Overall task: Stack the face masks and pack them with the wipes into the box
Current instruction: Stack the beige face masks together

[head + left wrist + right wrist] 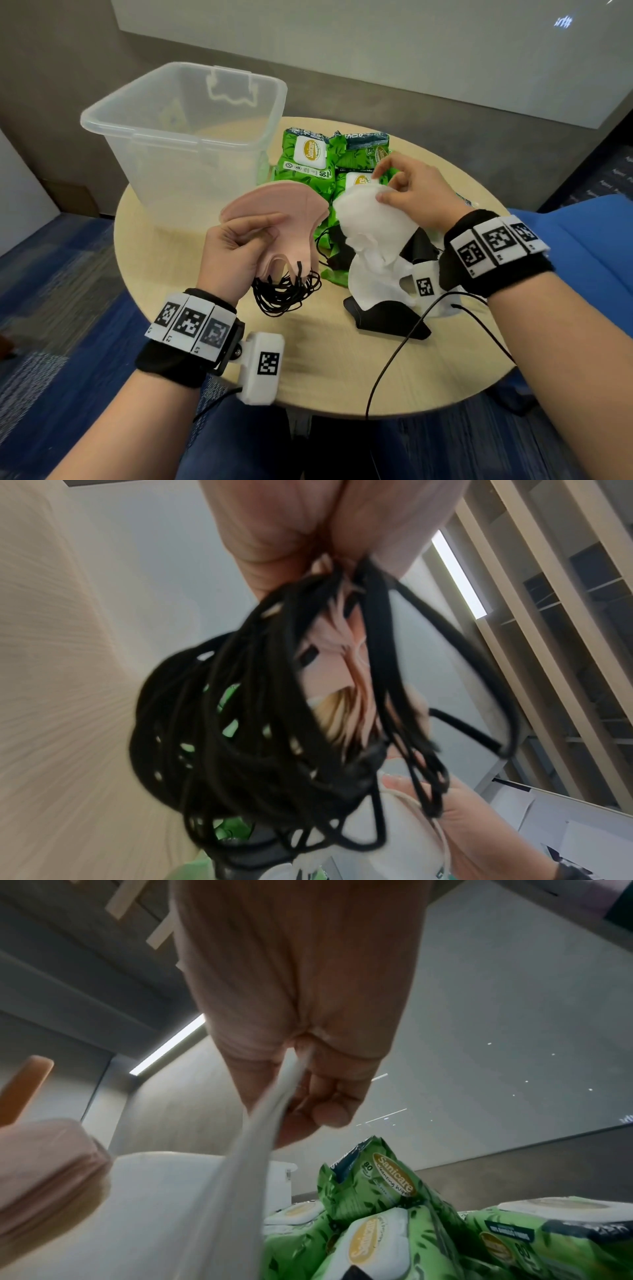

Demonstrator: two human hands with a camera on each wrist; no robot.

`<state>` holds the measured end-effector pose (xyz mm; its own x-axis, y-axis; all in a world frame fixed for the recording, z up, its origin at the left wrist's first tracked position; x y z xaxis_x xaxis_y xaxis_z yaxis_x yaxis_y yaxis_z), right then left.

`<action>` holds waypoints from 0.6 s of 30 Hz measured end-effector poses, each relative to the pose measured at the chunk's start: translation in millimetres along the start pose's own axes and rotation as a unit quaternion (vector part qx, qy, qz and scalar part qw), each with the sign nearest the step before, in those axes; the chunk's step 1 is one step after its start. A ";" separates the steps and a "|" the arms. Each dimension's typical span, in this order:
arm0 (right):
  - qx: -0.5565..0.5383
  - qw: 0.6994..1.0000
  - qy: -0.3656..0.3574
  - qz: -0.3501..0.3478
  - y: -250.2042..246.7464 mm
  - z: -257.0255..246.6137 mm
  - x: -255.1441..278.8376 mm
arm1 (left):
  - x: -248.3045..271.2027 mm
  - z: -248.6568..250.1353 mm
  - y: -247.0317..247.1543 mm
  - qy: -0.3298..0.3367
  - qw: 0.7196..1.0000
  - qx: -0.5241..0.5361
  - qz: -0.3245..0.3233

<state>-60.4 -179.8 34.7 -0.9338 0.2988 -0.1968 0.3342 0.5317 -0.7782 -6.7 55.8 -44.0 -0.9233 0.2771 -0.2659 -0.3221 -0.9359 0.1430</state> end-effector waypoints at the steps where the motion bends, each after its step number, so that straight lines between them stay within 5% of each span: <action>1: -0.017 1.000 0.004 -0.006 -1.5 1.4 -0.5 | 0.0 0.1 -0.6 0.000 1.000 0.002 0.001; 9: -0.140 0.986 0.078 -0.049 8.9 5.4 5.7 | 0.9 2.7 -3.4 0.002 1.000 0.002 0.005; 13: -0.110 0.989 0.062 -0.075 11.2 4.9 6.0 | 1.1 1.6 -5.2 -0.002 1.000 -0.006 0.007; 18: -0.017 0.999 0.028 -0.027 3.7 -2.4 1.0 | 2.8 1.0 -4.2 -0.006 1.000 -0.001 0.007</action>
<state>-59.9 -175.6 33.0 -0.9424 0.3120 -0.1208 0.2883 0.5743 -0.7662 -8.1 60.6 -44.5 -0.9302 0.2661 -0.2529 -0.3085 -0.9400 0.1455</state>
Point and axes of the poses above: each hand's wrist, its own x-axis away from the middle knuckle, its own y-axis out of the palm, z = x × y, the point moved 9 cm from there along -x, towards the middle knuckle, and after that the axes turned 2 degrees about y, right-handed, at the moved point
